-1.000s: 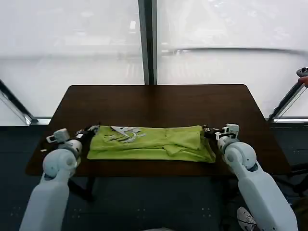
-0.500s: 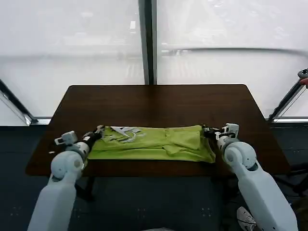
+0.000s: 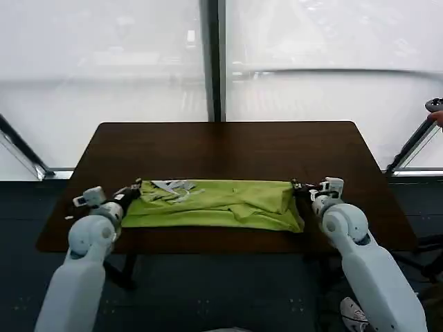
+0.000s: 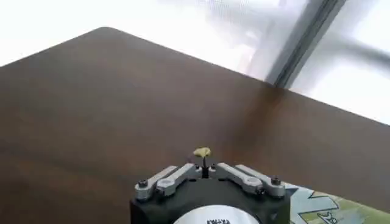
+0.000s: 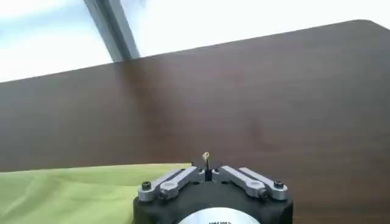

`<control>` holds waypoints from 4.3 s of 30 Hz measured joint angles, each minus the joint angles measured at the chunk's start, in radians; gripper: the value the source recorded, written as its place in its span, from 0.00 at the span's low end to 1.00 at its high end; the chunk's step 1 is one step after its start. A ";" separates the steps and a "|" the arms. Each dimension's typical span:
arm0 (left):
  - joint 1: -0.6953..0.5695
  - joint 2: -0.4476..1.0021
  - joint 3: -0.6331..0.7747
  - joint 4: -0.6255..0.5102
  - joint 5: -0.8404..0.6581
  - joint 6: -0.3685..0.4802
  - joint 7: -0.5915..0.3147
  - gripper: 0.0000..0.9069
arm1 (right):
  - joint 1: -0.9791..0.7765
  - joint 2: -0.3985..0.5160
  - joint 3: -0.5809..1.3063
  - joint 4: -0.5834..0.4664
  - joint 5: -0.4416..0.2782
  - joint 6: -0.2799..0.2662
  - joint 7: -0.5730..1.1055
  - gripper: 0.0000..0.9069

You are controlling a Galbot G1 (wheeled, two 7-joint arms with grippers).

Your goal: Fold and organize the clothes.

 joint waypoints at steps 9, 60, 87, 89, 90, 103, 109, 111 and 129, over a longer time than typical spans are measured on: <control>0.023 0.026 -0.002 -0.039 0.044 -0.027 0.009 0.97 | -0.019 -0.015 -0.005 0.019 -0.038 0.113 -0.107 0.97; 0.131 0.520 0.033 -0.007 -0.554 0.159 0.266 0.97 | -0.483 -0.157 0.219 0.271 -0.175 0.878 -0.434 0.97; 0.125 0.434 0.025 -0.043 -0.436 0.163 0.202 0.00 | -0.497 -0.111 0.238 0.301 -0.186 0.871 -0.415 0.97; 0.136 0.428 0.010 -0.060 -0.378 0.163 0.192 0.00 | -0.494 -0.106 0.234 0.302 -0.192 0.868 -0.402 0.97; 0.142 0.426 0.003 -0.070 -0.349 0.163 0.190 0.00 | -0.492 -0.103 0.231 0.302 -0.195 0.867 -0.394 0.97; 0.270 0.468 -0.181 -0.196 0.078 0.161 0.178 0.00 | -0.414 -0.073 0.169 0.267 -0.239 0.837 -0.330 0.97; 0.342 0.467 -0.306 -0.242 0.093 0.161 0.150 0.00 | -0.383 -0.058 0.143 0.260 -0.245 0.822 -0.318 0.97; 0.343 0.457 -0.320 -0.264 0.016 0.161 0.113 0.00 | -0.385 -0.049 0.142 0.262 -0.252 0.819 -0.313 0.97; 0.220 0.181 -0.065 -0.420 -0.395 0.160 -0.101 0.00 | -0.517 0.019 0.234 0.319 -0.303 0.799 -0.301 0.97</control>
